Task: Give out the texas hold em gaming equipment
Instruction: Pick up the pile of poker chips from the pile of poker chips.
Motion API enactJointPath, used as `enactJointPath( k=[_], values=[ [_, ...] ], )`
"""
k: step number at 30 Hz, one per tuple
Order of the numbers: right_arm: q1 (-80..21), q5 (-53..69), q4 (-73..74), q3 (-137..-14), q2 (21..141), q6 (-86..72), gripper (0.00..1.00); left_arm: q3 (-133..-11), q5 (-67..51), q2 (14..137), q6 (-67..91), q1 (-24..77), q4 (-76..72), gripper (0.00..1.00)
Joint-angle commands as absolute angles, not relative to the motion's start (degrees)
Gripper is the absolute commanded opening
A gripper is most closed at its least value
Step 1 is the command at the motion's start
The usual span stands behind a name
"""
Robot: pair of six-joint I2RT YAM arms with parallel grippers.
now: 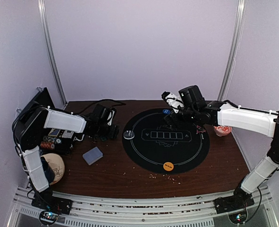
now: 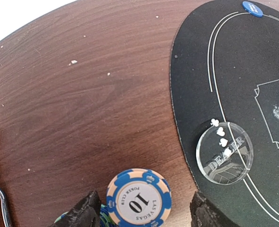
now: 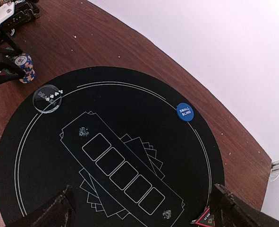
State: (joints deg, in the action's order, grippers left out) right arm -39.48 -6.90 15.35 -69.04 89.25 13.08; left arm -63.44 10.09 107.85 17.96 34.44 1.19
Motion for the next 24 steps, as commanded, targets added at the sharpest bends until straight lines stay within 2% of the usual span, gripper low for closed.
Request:
enactJointPath(
  k=[1, 20, 24],
  values=[
    [-39.28, -7.29, 14.24, -68.29, 87.80, 12.57, 1.00, -64.52, 9.95, 108.55, 17.75, 33.84, 0.10, 0.67],
    [-39.20, -7.42, 14.00, -68.20, 87.98, 12.66, 1.00, -64.16, 10.66, 107.98, 17.67, 33.87, -0.18, 0.41],
    [-39.20, -7.56, 13.99, -68.11, 88.04, 12.68, 1.00, -63.99, 11.36, 107.60, 17.67, 33.87, -0.27, 0.39]
  ],
)
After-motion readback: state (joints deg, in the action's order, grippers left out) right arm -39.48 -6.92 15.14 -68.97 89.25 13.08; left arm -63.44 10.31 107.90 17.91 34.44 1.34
